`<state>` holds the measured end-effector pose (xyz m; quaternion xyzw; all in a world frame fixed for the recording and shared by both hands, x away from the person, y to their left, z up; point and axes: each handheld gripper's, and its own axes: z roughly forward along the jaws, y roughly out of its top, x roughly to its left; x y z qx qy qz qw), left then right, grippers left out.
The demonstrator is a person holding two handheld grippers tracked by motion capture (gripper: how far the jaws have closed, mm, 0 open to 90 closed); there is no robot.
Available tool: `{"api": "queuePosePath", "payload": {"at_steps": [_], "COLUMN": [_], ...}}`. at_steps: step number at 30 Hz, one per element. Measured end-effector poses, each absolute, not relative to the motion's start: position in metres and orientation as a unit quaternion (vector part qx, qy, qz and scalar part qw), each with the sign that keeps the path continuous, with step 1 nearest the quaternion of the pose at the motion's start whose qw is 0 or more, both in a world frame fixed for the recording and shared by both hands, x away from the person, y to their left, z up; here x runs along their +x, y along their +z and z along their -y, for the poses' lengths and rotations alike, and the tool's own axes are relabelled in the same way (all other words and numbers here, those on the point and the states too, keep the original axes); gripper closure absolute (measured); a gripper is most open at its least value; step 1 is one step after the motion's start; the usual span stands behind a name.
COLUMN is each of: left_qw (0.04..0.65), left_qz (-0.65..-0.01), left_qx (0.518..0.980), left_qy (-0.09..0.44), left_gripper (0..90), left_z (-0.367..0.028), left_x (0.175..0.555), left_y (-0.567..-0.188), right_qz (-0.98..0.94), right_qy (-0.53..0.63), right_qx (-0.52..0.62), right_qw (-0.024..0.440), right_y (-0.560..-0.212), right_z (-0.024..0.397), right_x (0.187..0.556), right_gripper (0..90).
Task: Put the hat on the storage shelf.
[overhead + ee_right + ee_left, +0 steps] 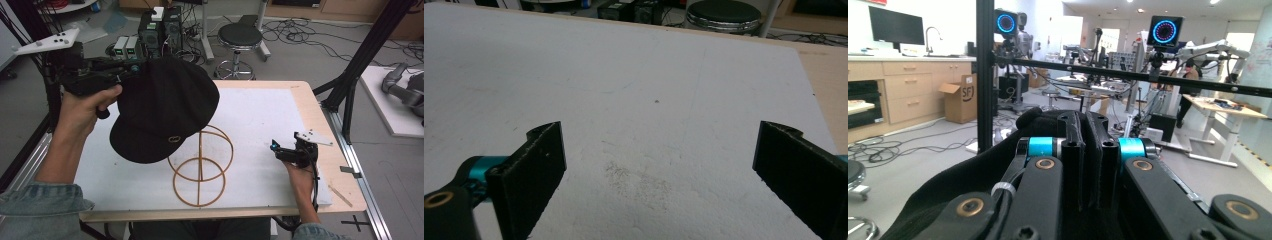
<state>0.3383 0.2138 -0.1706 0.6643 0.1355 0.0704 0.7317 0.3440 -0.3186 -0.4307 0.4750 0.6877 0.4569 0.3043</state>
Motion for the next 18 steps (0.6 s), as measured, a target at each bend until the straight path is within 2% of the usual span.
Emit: {"api": "queuePosePath", "payload": {"at_steps": [9,18], "left_qw": [0.733,0.725], "left_qz": [-0.131,-0.121], "left_qx": [0.667,0.678], "left_qy": [0.039,0.03], "left_gripper": [85.6,85.5], "left_z": [-0.208,-0.201], "left_x": [0.342,0.344], "left_y": [-0.178,-0.183], "right_qz": [-0.687,-0.688], "right_qy": [0.457,0.456], "right_qx": [0.476,0.476], "right_qw": [0.304,0.304], "right_y": [-0.431,-0.43], "right_z": [0.318,0.318], "right_x": [0.344,0.344], "right_gripper": [6.4,6.4]}}
